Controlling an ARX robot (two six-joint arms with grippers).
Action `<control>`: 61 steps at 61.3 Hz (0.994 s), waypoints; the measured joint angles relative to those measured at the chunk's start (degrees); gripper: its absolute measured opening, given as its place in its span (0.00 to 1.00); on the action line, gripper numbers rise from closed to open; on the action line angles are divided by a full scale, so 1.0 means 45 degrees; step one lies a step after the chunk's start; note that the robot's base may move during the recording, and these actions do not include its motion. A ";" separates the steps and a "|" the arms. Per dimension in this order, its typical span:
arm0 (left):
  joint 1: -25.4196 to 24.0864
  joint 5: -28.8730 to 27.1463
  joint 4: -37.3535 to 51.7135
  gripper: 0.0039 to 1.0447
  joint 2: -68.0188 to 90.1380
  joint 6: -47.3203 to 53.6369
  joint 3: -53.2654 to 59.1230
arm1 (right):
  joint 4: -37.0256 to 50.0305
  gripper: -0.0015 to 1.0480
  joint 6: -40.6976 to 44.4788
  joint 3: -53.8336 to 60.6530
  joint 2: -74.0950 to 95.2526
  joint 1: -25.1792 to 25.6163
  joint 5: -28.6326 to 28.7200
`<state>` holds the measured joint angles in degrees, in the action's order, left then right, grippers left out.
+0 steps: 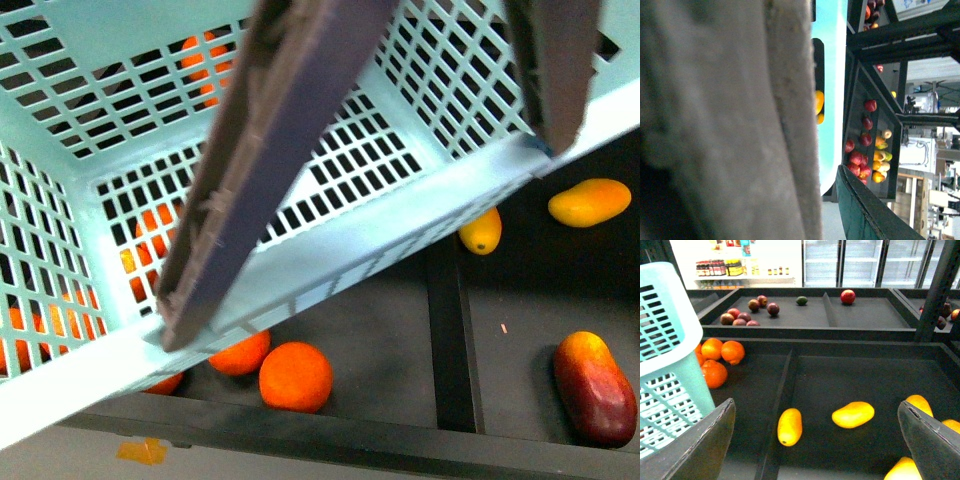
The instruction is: Pick mango and avocado into basket
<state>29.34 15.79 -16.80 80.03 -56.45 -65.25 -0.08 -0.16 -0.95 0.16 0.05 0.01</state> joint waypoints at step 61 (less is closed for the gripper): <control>0.0199 -0.0175 0.0015 0.28 0.0053 -0.0126 -0.0044 | 0.3089 0.92 -0.3128 -0.3653 1.4469 0.6037 0.1132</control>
<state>30.24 15.00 -16.73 80.27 -57.01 -65.45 13.82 -14.24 -17.39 65.28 27.22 5.10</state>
